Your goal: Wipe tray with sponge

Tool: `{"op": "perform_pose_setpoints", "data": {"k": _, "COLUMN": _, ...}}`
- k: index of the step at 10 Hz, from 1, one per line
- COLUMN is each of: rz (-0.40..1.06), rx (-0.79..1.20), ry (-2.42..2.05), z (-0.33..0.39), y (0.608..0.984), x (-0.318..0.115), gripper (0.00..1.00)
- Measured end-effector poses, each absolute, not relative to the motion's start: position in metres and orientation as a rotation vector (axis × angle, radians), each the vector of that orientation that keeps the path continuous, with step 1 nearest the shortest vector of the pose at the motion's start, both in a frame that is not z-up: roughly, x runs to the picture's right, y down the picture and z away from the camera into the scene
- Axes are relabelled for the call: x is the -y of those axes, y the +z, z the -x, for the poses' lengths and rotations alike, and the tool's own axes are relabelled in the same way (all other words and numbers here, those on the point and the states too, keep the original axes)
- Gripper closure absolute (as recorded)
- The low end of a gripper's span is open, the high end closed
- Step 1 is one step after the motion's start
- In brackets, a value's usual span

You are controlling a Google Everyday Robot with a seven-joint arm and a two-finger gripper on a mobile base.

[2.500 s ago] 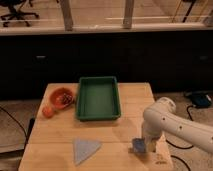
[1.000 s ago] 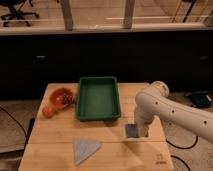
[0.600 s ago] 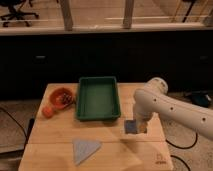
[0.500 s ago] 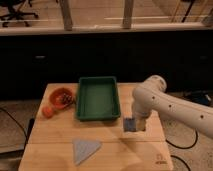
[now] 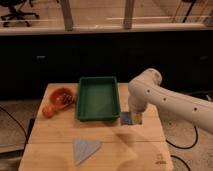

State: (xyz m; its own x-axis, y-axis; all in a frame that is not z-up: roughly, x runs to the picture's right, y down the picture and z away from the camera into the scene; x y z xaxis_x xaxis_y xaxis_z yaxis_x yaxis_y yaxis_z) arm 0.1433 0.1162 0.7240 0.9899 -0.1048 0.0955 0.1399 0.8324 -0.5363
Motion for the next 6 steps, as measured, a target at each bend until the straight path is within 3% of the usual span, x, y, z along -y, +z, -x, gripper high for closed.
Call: {"op": "perform_pose_setpoints", "data": {"k": 6, "rz": 0.552, "rx": 0.071, "ry": -0.129, "z": -0.137, "y": 0.736, "x": -0.079, "gripper": 1.00}}
